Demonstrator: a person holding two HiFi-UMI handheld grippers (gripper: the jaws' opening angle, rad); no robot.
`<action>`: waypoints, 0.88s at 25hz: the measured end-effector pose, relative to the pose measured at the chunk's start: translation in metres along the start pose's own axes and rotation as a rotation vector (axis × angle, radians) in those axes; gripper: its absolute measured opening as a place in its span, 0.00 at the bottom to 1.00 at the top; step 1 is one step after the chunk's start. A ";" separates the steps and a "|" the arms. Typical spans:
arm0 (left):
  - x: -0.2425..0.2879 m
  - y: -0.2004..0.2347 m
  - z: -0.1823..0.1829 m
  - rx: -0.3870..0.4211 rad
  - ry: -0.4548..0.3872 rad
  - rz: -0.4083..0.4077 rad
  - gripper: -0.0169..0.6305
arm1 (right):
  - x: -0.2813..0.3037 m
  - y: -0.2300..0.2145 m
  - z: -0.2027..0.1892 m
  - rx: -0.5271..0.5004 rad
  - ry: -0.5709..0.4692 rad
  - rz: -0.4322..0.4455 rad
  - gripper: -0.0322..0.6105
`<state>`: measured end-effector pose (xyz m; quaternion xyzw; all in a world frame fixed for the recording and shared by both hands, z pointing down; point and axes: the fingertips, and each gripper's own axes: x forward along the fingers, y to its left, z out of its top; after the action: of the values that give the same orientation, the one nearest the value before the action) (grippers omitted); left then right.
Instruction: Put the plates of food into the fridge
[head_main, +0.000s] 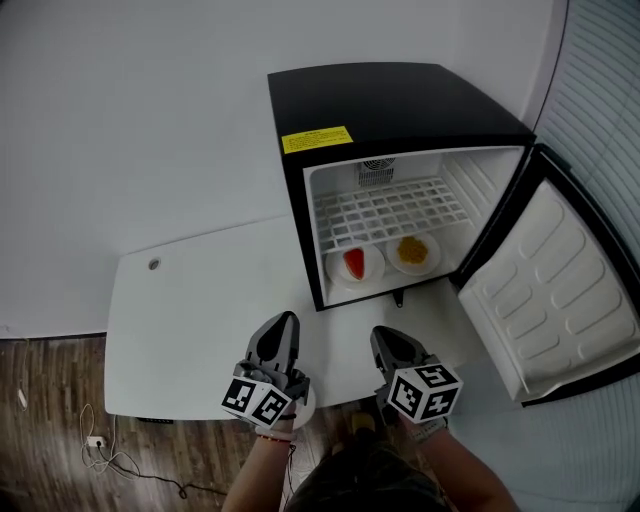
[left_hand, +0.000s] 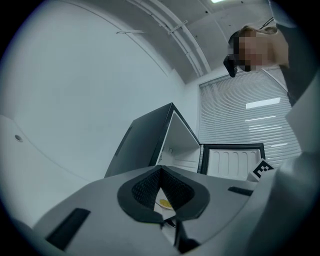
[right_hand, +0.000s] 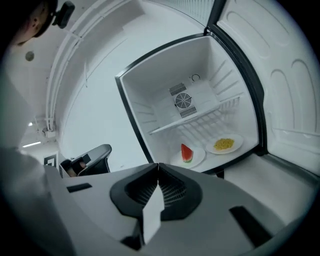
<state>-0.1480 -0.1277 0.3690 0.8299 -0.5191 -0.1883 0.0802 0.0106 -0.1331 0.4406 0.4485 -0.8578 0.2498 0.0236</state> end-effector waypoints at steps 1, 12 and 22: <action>-0.005 -0.003 0.002 0.005 0.000 -0.002 0.04 | -0.004 0.006 -0.002 -0.021 -0.001 0.006 0.06; -0.086 -0.003 0.017 0.100 0.017 0.053 0.04 | -0.026 0.062 -0.054 -0.067 0.060 0.097 0.06; -0.155 0.028 0.015 0.120 0.025 0.195 0.04 | -0.026 0.098 -0.134 -0.034 0.252 0.166 0.06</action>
<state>-0.2376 -0.0015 0.3996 0.7810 -0.6066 -0.1379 0.0544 -0.0752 -0.0071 0.5109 0.3408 -0.8863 0.2906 0.1180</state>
